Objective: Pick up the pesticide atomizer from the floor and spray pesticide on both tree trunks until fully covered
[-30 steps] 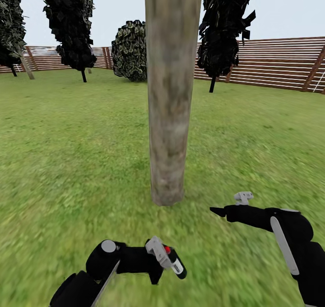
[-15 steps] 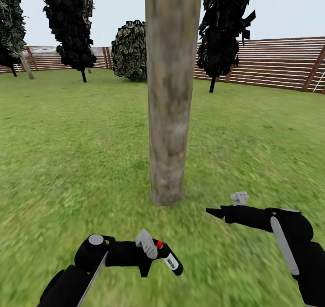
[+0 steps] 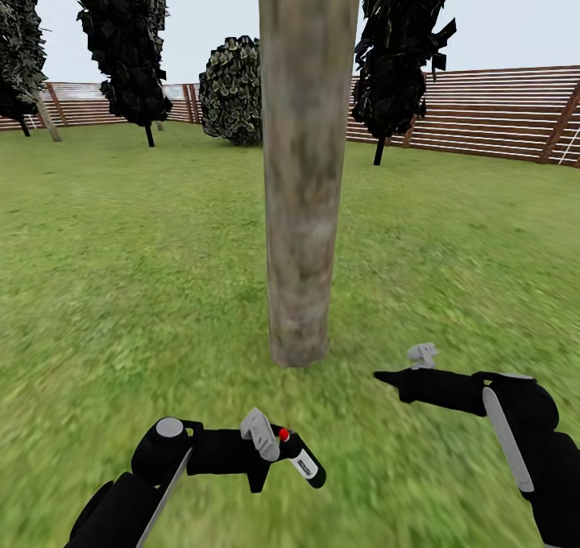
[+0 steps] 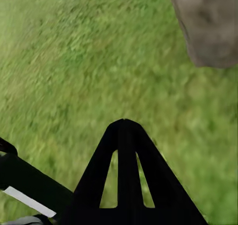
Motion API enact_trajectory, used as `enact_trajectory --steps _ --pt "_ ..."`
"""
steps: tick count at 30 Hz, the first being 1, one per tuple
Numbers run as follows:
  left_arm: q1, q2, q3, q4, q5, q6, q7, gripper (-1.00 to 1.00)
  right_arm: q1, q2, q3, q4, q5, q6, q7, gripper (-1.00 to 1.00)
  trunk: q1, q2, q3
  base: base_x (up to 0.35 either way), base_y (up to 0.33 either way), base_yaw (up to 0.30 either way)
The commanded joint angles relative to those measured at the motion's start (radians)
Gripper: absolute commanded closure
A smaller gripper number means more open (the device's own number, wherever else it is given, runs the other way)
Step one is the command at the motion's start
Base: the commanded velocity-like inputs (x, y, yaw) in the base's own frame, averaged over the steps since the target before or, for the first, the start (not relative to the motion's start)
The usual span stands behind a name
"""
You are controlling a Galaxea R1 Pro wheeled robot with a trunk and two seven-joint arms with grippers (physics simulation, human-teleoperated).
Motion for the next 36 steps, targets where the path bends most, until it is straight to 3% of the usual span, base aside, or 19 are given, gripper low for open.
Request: enact_trajectory --steps 1,8,16,21,31,36 --pt "0.000 0.000 0.000 -0.001 -0.004 0.005 -0.005 1.00 -0.001 0.000 -0.001 0.000 -0.004 0.007 0.011 1.00 0.000 0.000 -0.001 0.000 0.000 0.000" --pt "0.000 0.000 0.000 -0.001 -0.006 -0.013 -0.005 1.00 -0.001 0.000 0.002 0.000 -0.004 0.007 0.074 1.00 0.000 0.000 -0.001 0.000 0.000 0.000" --pt "-0.001 -0.001 -0.001 -0.001 -0.009 -0.032 -0.004 1.00 -0.001 -0.001 0.057 0.000 0.001 0.007 0.171 1.00 0.000 0.000 -0.001 0.000 0.000 0.000" --pt "-0.001 -0.001 -0.002 -0.001 -0.009 -0.033 -0.005 1.00 0.000 -0.016 0.057 0.000 0.002 0.007 0.278 1.00 0.000 0.000 -0.001 0.000 0.000 0.000" --pt "0.000 -0.001 -0.007 -0.001 -0.009 -0.046 -0.003 1.00 -0.005 -0.042 0.062 0.001 0.004 0.007 0.309 1.00 0.000 0.000 -0.001 0.000 0.000 0.000" --pt "0.000 -0.001 -0.009 -0.001 -0.009 -0.048 -0.003 1.00 -0.005 -0.047 0.086 0.001 0.003 0.007 0.310 1.00 0.000 0.000 -0.001 0.000 0.000 0.000"
